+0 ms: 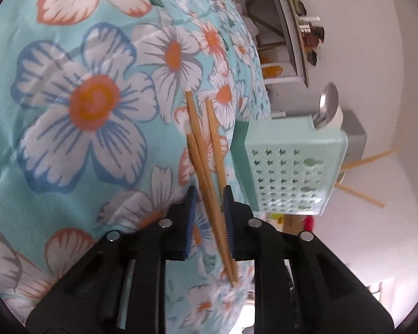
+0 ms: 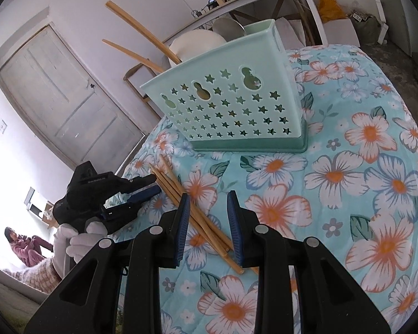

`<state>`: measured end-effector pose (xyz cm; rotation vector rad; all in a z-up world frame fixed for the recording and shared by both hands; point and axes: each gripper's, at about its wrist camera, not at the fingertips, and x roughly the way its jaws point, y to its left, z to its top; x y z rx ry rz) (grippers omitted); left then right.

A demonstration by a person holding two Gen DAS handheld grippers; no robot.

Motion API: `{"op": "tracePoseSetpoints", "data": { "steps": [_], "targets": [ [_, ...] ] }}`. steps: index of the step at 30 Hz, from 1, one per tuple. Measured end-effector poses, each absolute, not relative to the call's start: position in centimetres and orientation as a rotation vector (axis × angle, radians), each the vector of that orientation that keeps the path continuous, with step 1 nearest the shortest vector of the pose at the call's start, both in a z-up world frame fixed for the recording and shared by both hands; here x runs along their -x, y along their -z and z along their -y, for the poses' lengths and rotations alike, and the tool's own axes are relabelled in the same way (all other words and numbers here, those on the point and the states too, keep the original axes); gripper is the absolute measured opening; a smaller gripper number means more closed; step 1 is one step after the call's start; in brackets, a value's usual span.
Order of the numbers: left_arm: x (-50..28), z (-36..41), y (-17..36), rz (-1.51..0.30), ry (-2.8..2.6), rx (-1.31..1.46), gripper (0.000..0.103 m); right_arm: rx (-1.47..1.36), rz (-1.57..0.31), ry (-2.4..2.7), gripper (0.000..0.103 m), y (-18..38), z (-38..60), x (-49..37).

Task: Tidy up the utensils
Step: 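Move the right gripper back to the remaining chopsticks on the quilt, then grasp the remaining wooden chopsticks with the right gripper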

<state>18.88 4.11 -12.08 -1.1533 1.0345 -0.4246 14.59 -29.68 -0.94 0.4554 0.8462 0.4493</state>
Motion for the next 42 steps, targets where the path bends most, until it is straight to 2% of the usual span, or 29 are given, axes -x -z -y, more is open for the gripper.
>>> {"op": "tracePoseSetpoints", "data": {
  "steps": [3,10,20,21,23,27,37,42],
  "targets": [
    [-19.1,-3.8,12.0,-1.047,0.388,1.147,0.019,-0.458,-0.846,-0.448,0.027,1.0,29.8,-14.5],
    [-19.4,-3.8,11.8,-1.052,0.349,1.118,0.008,-0.457,-0.838,-0.451,0.027,0.8,29.6,-13.8],
    [-15.8,-4.9,10.1,-1.087,0.365,1.106,0.009,-0.465,-0.828,-0.439,0.027,0.6,30.3,-13.8],
    [-15.7,-5.0,10.1,-1.085,0.361,1.103,0.012,-0.466,-0.829,-0.440,0.027,0.7,30.3,-13.8],
    [-15.7,-5.3,10.5,-1.087,0.361,1.135,0.031,-0.468,-0.832,-0.445,0.027,0.8,30.2,-13.9],
    [-16.4,-5.8,11.3,-1.108,0.349,1.221,0.039,-0.453,-0.828,-0.451,0.027,0.5,29.8,-13.7],
    [-17.4,-4.9,10.9,-1.155,0.213,1.197,0.036,-0.462,-0.830,-0.446,0.027,0.6,29.8,-13.4],
    [-17.5,-4.3,10.3,-1.166,0.139,1.141,0.024,-0.443,-0.824,-0.458,0.027,0.2,29.5,-13.2]
  ]
}}
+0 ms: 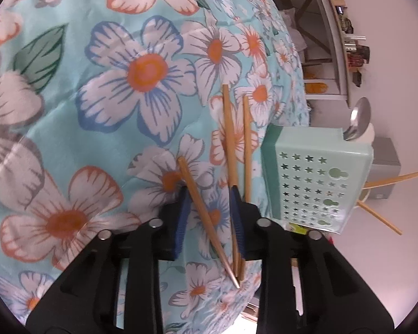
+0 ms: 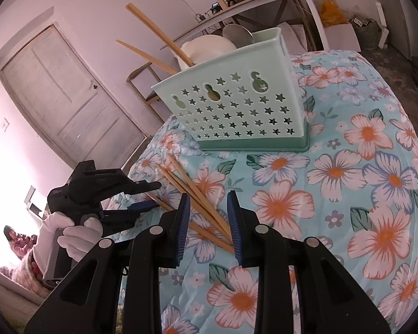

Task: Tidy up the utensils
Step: 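Grasp the remaining wooden chopsticks with the right gripper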

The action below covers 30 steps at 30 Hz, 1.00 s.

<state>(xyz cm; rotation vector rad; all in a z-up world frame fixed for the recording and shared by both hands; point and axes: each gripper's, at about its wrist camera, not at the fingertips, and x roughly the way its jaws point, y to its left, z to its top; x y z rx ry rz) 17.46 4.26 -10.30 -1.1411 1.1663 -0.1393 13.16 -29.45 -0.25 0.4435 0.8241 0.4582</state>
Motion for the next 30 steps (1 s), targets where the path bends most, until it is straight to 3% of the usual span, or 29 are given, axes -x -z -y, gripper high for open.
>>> {"op": "tracePoseSetpoints", "data": {
  "steps": [2,4,18,30],
  "targets": [
    [-17.4,-4.3,10.4,-1.168,0.126,1.130,0.014,-0.438,-0.825,-0.459,0.027,0.1,29.4,-13.2],
    [-17.2,-4.5,10.7,-1.170,0.121,1.134,0.011,-0.433,-0.825,-0.458,0.027,0.0,29.2,-13.2],
    [-13.4,-5.1,8.0,-0.912,0.287,0.660,0.018,-0.141,-0.786,-0.580,0.027,-3.2,22.7,-16.4],
    [-12.2,-5.7,8.4,-0.840,0.331,0.599,0.021,0.189,-0.856,-0.663,0.017,-0.5,12.4,-24.0]
  ]
}}
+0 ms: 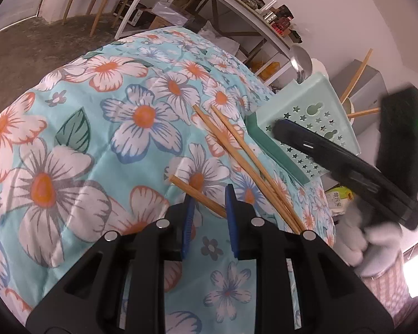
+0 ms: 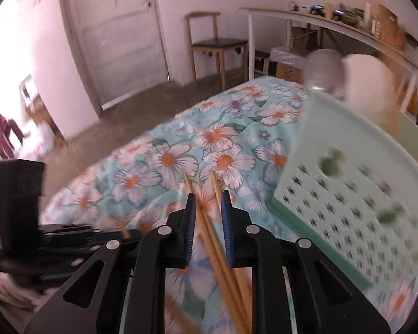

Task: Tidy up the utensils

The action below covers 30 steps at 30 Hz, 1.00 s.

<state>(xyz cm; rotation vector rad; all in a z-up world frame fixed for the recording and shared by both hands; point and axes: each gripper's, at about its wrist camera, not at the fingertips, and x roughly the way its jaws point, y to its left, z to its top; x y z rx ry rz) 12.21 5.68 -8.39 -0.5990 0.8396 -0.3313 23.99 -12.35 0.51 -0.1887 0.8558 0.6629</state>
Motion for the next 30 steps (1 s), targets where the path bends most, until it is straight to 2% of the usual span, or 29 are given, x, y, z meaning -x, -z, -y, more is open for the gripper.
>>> {"op": "tracePoseSetpoints", "data": {
  "steps": [10,16,22,30],
  "targets": [
    [-12.4,-5.3,8.9,-0.834,0.346,0.601,0.022,0.337,-0.941,-0.665,0.013,2.6,8.7,-27.3],
    [-12.3,-5.2,8.9,-0.833,0.347,0.600,0.022,0.359,-0.945,-0.676,0.006,3.6,8.0,-27.6],
    [-12.3,-5.1,8.9,-0.833,0.339,0.595,0.022,0.324,-0.840,-0.657,0.006,0.2,9.9,-26.1],
    [-12.3,-4.7,8.6,-0.835,0.324,0.586,0.022,0.170,-0.641,-0.568,0.006,-7.6,17.0,-21.7]
  ]
}}
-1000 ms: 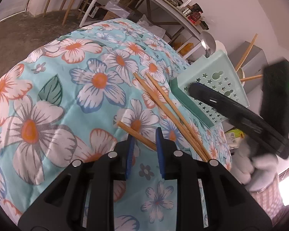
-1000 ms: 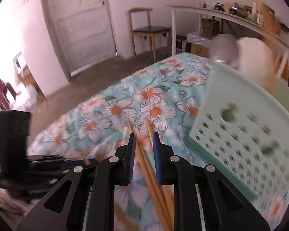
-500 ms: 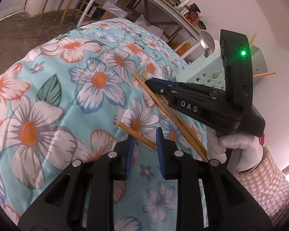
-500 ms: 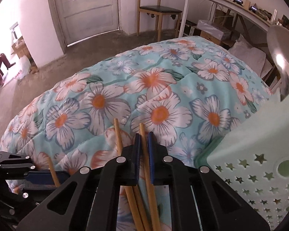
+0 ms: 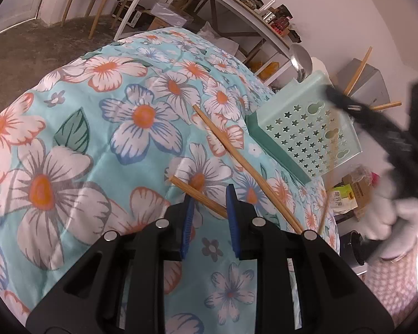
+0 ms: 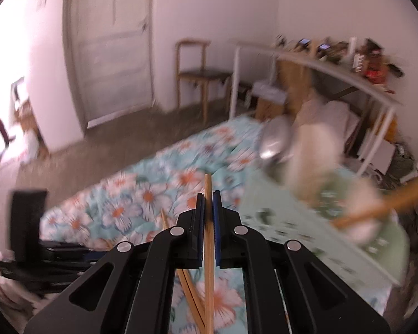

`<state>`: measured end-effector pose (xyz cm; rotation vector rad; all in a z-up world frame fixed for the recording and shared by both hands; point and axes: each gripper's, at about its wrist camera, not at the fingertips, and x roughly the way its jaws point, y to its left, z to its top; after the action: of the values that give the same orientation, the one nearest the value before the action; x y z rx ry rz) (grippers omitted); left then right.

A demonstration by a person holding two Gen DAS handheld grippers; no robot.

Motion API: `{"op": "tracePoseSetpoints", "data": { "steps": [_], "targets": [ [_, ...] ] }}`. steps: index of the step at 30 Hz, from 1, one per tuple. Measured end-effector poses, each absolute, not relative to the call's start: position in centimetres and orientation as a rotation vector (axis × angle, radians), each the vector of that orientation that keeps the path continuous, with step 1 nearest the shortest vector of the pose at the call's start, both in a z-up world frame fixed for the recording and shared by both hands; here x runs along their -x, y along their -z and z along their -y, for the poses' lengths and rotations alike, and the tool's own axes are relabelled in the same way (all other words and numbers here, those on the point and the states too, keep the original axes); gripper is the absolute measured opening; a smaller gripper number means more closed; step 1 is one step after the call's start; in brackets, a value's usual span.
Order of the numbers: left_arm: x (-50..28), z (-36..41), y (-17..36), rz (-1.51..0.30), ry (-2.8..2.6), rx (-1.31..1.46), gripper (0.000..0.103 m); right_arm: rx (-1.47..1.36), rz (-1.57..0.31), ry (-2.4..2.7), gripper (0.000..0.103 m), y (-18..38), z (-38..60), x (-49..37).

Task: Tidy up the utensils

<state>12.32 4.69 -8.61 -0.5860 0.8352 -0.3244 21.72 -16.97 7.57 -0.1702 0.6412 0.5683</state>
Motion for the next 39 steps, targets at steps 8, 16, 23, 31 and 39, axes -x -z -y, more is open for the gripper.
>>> {"op": "tracePoseSetpoints", "data": {
  "steps": [8,16,23,31,39],
  "targets": [
    [-12.2,-4.6,7.0,-0.815,0.340,0.574,0.020,-0.017,-0.468,-0.426,0.006,-13.3,25.3,-15.4],
    [-11.9,-4.3,1.3,-0.704,0.424,0.567,0.010,-0.172,-0.370,-0.339,0.006,-14.8,30.6,-11.9],
    [-11.6,-3.2,-6.1,-0.549,0.538,0.517,0.005,-0.222,-0.278,-0.305,0.006,-16.0,33.6,-10.0],
    [-10.9,-1.2,-15.4,-0.311,0.626,0.398,0.005,-0.249,-0.263,-0.302,0.006,-15.6,34.9,-9.2],
    [-12.4,3.2,-21.0,-0.114,0.577,0.208,0.005,-0.268,-0.248,-0.297,0.006,-15.5,36.0,-8.6]
  ]
}}
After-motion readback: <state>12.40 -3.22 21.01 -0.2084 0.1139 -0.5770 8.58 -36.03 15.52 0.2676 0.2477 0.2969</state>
